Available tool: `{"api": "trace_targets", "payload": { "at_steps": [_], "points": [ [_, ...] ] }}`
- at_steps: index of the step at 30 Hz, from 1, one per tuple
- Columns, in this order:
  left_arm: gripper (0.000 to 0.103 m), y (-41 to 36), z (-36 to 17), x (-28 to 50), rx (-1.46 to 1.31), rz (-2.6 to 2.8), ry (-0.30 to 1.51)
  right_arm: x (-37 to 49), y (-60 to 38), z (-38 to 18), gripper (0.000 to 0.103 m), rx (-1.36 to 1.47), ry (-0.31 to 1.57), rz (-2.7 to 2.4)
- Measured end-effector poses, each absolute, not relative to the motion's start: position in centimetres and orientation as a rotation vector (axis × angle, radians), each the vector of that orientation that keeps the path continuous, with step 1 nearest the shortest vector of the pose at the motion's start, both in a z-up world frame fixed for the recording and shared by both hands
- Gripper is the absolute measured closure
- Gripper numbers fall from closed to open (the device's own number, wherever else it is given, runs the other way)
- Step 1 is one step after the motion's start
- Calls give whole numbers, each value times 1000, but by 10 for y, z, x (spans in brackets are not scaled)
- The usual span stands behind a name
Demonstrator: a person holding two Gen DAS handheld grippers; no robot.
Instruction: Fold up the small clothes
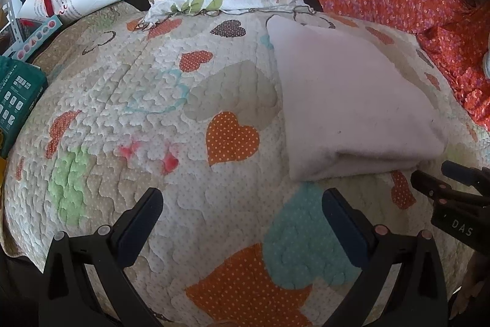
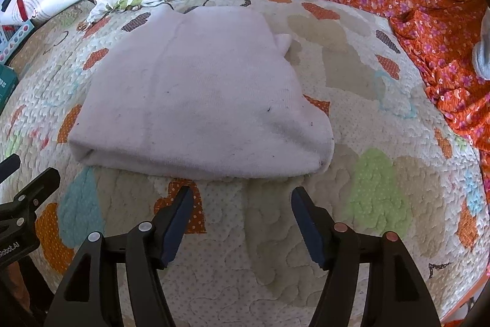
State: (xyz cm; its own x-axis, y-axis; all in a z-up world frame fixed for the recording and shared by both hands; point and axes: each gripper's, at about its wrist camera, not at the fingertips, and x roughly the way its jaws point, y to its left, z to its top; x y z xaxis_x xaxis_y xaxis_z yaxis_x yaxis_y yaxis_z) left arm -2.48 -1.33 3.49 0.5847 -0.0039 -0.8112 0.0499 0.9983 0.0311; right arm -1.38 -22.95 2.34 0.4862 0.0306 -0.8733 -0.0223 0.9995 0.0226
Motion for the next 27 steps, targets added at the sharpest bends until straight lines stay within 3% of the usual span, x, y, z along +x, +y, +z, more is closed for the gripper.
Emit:
{"api": "trace_targets", "payload": {
  "at_steps": [27],
  "points": [
    [0,-9,29,-22,23,-35,979,-16,-217,24,29,-134,1032,-25]
  ]
}}
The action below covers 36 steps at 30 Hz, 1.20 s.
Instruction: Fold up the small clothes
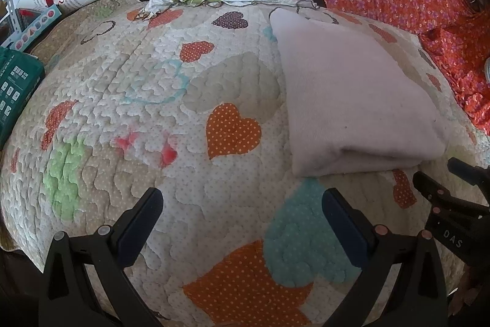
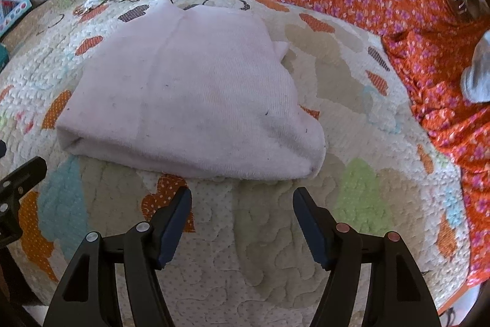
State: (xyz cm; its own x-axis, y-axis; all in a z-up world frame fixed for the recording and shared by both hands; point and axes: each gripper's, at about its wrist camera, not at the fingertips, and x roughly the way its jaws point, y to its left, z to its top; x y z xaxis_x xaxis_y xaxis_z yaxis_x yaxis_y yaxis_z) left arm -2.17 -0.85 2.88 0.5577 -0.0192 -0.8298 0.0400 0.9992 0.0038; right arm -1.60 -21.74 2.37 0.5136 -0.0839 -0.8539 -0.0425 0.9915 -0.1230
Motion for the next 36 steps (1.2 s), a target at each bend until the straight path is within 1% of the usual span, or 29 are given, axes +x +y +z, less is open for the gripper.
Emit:
{"api": "trace_targets", "payload": {
  "at_steps": [9,36],
  "points": [
    [0,-10,26,-21,34,-36,984,-21,-209,29,27,-212,998,-46],
    [0,-7,21,-21,38,-38,1004,-24,-203,30,25,-248,979,-53]
  ]
}}
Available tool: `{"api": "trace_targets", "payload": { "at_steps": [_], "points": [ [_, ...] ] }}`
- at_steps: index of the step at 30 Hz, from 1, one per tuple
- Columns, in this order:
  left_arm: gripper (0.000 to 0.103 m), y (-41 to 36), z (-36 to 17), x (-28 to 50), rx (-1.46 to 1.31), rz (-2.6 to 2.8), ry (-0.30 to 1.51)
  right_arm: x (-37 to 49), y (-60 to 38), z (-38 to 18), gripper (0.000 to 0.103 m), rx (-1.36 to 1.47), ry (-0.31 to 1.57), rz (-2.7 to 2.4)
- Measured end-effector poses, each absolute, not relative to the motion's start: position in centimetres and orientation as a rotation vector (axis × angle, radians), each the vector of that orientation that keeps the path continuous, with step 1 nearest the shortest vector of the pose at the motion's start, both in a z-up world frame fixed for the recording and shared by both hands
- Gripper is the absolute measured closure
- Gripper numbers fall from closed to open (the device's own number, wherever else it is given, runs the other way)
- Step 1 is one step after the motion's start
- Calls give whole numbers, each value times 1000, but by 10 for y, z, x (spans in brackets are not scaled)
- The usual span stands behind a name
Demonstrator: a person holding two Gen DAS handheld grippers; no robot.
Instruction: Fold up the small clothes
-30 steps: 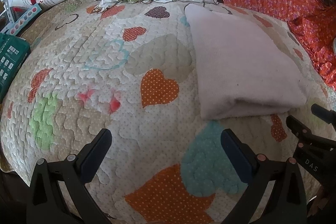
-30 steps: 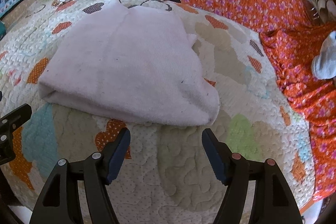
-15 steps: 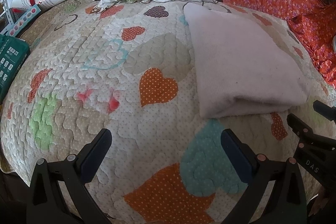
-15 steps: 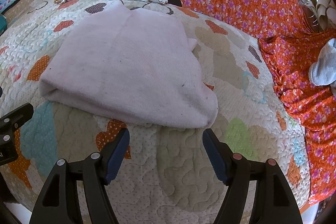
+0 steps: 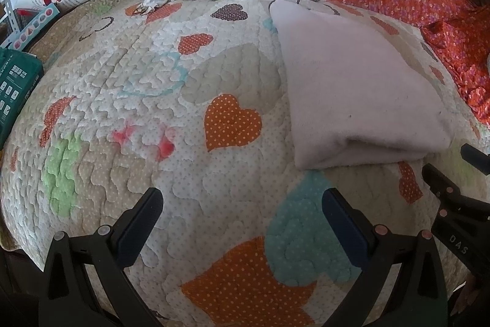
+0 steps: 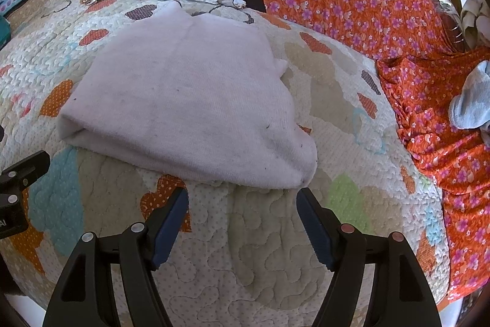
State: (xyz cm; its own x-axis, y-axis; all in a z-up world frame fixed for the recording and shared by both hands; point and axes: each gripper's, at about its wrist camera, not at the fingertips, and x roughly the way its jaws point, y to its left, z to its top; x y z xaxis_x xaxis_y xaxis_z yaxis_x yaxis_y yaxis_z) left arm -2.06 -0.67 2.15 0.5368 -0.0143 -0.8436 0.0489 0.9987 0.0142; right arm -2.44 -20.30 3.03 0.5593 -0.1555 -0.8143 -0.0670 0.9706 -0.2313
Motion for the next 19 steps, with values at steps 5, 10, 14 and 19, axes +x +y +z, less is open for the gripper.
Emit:
{"api": "trace_targets", "payload": {
  "at_steps": [5,10,14,19],
  "points": [
    [0,-6,21,-20,32,-41,1007,-25,-202,31,25,-247,975,-53],
    [0,-5,19,-20,27,-45,1012,-25,-203,31,25,-249,975,-52],
    [0,-5,20,-20,27,-53,1012,-26,-203,31,25,-248,976,-54],
    [0,-7,20,-21,33,-57,1006,-26,-203,31,24,-247,975,-53]
  ]
}}
